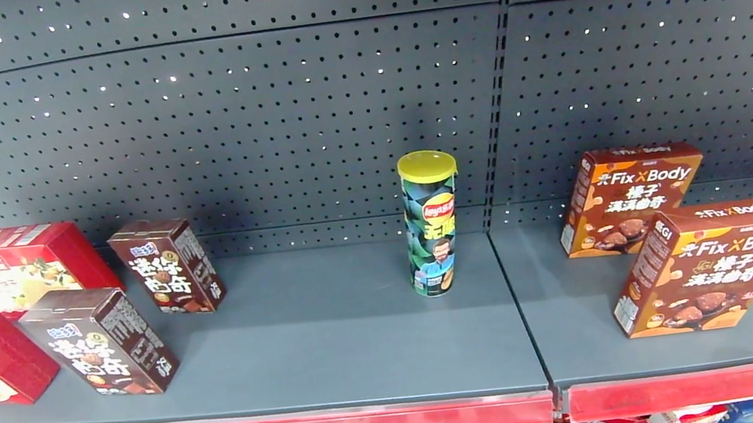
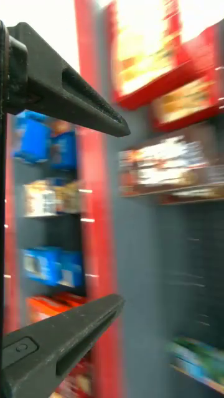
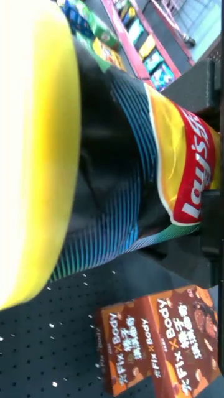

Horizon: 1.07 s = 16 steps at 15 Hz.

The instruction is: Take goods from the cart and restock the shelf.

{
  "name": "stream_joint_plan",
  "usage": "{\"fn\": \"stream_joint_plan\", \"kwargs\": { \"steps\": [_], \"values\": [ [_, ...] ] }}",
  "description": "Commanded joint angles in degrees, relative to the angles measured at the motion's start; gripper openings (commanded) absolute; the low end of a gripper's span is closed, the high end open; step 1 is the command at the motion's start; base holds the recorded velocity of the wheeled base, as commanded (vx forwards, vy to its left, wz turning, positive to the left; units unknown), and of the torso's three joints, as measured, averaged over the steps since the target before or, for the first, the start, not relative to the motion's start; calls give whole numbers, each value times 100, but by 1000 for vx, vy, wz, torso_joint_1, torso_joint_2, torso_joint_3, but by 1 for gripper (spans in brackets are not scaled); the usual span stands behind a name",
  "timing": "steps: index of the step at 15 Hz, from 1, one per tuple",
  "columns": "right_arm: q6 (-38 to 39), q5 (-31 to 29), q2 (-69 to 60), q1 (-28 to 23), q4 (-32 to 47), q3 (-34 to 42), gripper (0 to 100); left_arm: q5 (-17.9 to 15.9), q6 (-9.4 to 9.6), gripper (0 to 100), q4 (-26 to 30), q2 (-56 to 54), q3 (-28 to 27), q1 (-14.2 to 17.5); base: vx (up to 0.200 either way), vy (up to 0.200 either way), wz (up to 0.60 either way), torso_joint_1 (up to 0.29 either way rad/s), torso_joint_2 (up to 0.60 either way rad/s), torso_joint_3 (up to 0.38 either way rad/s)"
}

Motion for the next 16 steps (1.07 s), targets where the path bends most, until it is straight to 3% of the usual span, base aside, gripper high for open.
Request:
{"fn": "stream_joint_plan", "kwargs": {
  "steps": [1, 2, 3, 4, 5, 6, 7, 8, 9, 11, 13, 16],
  "values": [
    [0, 1, -50, -39, 0, -86, 0, -158, -363, 100, -118, 2531, -2725, -140, 0, 0, 0, 0, 0, 0],
    [9, 1, -58, -56, 0, -77, 0, -237, -11, 100, -162, 3128, -3279, -184, 0, 0, 0, 0, 0, 0],
    [9, 1, -76, -56, 8, -42, 0, -228, 86, 100, -170, 3322, -3393, -184, 0, 0, 0, 0, 0, 0],
    [27, 1, -208, -65, 17, 72, 0, -246, 384, 100, -302, 3709, -3455, -193, 0, 0, 0, 0, 0, 0],
    [18, 1, -304, -65, 17, 169, 0, -316, 481, 100, -417, 3893, -3402, -245, 0, 0, 0, 0, 0, 0],
    [18, 1, -471, -65, 17, 398, 0, -606, 411, 100, -443, 4183, -3261, -351, 0, 0, 0, 0, 0, 0],
    [18, -8, -621, -56, 17, 600, 0, -984, 130, 100, -452, 4376, -3077, -351, 0, 0, 0, 0, 0, 0],
    [18, -8, -682, -65, 17, 731, 0, -1213, -11, 100, -460, 4605, -2945, -377, 0, 0, 0, 0, 0, 0],
    [18, -8, -779, -65, 17, 872, 0, -1239, 138, 100, -460, 4869, -2848, -571, 0, 0, 0, 0, 0, 0],
    [18, -8, -946, -65, 17, 1153, 0, -1230, 428, 100, -724, 5598, -2971, -632, 0, 0, 0, 0, 0, 0],
    [18, -8, -1016, -74, 17, 1259, 0, -1239, 437, 100, -1252, 6284, -3033, -623, 0, 0, 0, 0, 0, 0],
    [18, -8, -1025, -65, 17, 1276, 0, -1283, 587, 100, -1418, 6829, -2927, -861, 0, 0, 0, 0, 0, 0]
  ]
}}
